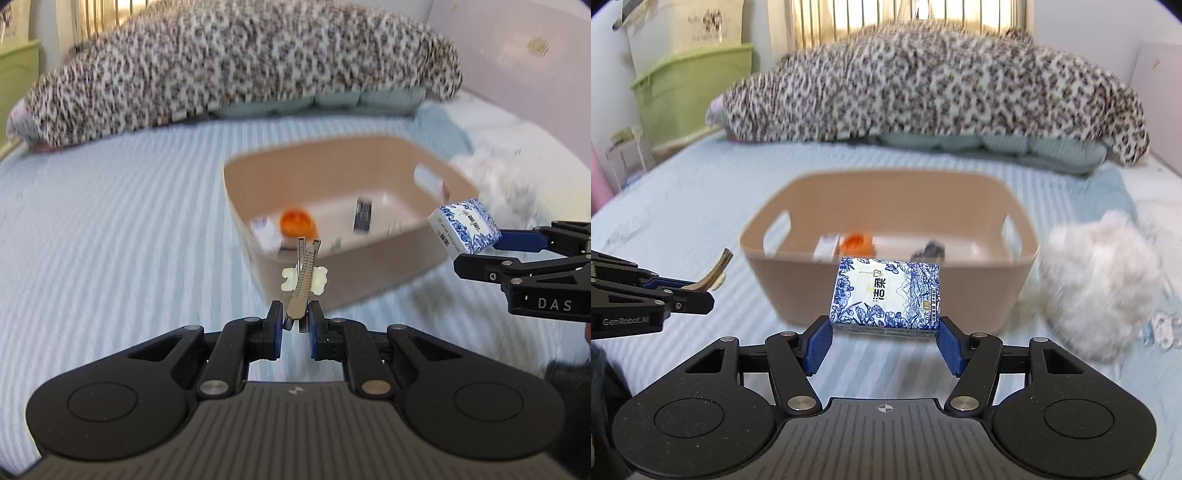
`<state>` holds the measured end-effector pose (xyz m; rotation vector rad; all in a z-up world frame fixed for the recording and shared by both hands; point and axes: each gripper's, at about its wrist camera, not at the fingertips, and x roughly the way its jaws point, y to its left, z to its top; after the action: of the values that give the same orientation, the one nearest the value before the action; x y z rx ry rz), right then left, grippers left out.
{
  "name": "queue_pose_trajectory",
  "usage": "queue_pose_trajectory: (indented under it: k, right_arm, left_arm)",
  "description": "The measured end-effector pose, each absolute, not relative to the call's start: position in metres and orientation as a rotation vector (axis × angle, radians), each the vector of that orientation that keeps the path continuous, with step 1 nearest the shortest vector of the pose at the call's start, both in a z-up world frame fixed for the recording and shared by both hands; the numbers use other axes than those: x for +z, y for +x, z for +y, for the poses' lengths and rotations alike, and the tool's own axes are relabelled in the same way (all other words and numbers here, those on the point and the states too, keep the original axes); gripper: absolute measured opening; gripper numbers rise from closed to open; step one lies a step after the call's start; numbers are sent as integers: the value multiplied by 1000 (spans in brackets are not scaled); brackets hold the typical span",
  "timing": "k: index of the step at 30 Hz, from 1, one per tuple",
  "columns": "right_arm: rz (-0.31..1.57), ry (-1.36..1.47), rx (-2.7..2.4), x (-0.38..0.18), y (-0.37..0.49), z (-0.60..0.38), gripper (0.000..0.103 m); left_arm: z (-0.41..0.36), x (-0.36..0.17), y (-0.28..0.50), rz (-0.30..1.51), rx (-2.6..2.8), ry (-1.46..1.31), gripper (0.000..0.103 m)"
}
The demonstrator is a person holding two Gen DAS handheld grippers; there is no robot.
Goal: Organize objects
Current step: 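Lower clothespins into basket with left tool while right tool drops card pack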
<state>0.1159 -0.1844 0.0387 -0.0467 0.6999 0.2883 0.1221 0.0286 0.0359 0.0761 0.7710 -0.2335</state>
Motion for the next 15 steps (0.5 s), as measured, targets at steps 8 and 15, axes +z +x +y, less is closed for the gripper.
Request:
queue_pose_trajectory:
  k: [8, 15]
  right_arm:
    - [589, -10, 235, 73, 149, -191, 59]
    - [619, -29, 179, 66, 202, -186, 59]
  left_arm:
    - [8, 60, 176, 702, -202, 97, 15]
    - [-19, 34, 241, 754, -184, 129, 15]
